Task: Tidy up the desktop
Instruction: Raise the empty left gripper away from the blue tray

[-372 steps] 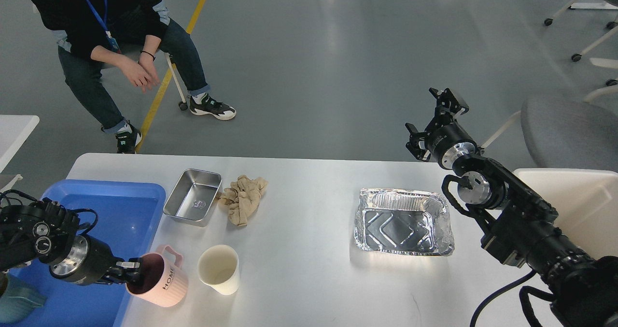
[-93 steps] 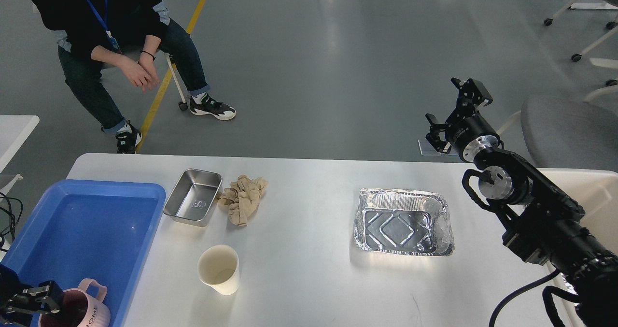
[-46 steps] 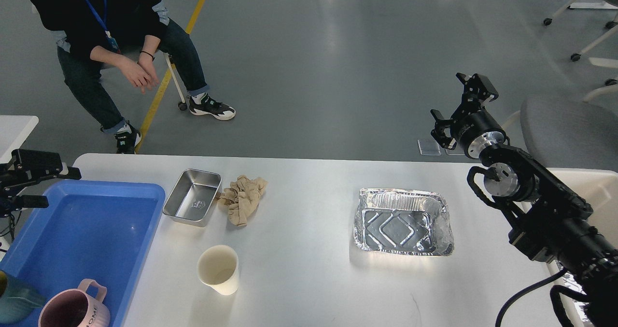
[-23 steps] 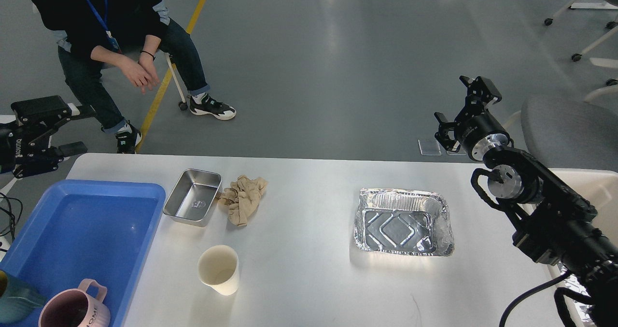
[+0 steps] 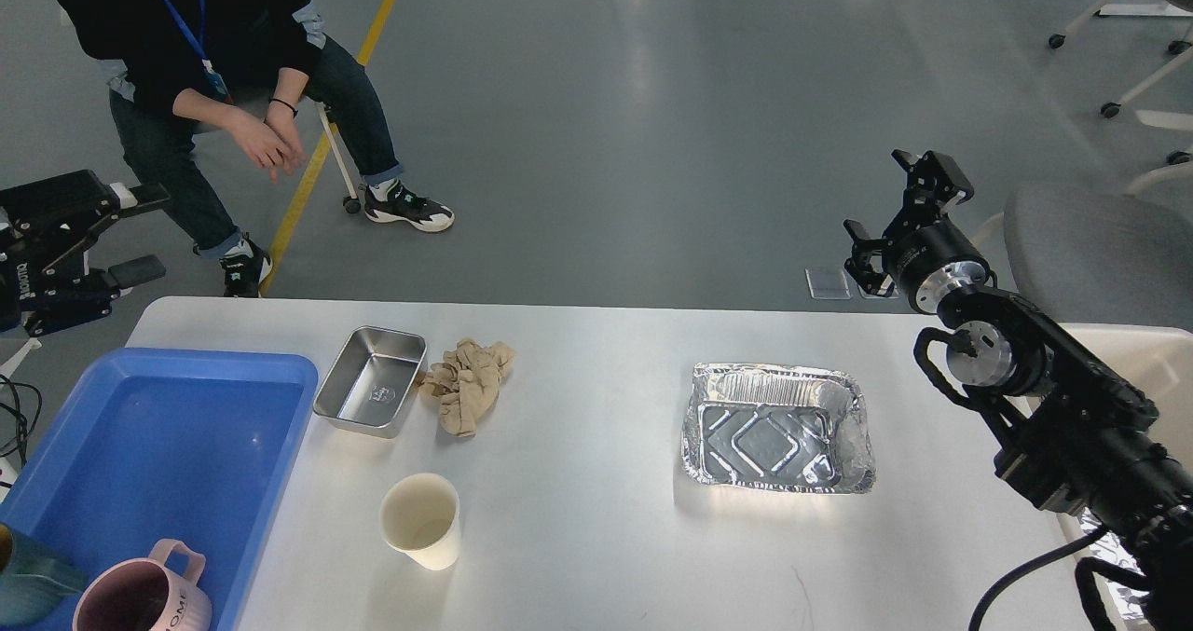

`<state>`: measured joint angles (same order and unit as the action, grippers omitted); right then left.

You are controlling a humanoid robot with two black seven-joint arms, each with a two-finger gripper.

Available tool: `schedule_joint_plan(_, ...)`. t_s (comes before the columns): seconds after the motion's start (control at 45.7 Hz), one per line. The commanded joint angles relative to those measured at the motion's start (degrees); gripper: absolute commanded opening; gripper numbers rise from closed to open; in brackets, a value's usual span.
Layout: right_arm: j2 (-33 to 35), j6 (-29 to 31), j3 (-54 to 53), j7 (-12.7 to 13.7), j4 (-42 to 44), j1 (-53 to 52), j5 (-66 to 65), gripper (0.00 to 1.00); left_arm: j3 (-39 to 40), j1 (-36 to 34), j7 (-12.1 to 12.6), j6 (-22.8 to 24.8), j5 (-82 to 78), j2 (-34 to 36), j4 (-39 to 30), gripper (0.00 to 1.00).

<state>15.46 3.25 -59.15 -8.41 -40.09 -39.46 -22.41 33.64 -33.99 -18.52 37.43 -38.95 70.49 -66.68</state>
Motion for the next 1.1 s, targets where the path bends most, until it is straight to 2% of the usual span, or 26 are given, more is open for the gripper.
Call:
schedule_joint_plan(0.0,0.00,0.00,0.00,0.06,0.01,-0.09,0.00,1.00,-5.24,0.15,0.50,0.80,-0.17,6.49,-0.82,0.97)
schedule_joint_plan(0.285,0.00,0.00,0.00,0.06,-0.07,0.00,0.00,1.00,-6.74,0.24,0.15,3.08,-7.37,16.34,-2.76,0.97)
schedule_joint_plan(0.46,0.00,0.00,0.00,-0.03,-0.07,0.00,0.00,1.00,-6.31,-0.46,0.32,6.86,-7.64,21.17,-2.93,0.97)
schedule_joint_plan(0.92,0.62,0.00,0.00,-0.03,-0.34,0.00,0.00,1.00,-6.22,-0.90,0.76,6.78,-9.65,21.00,-2.84,0.97)
schedule_joint_plan(0.986,0.62,0.00,0.00,-0.03,-0.34,0.00,0.00,1.00,-5.87,-1.34,2.16,6.43,-11.23,20.39,-2.76,0.97)
schedule_joint_plan(1.073,0.53,0.00,0.00,-0.03,-0.42,0.09,0.00,1.00,-5.78,-3.97,6.64,4.85,-14.04,16.71,-2.50,0.97)
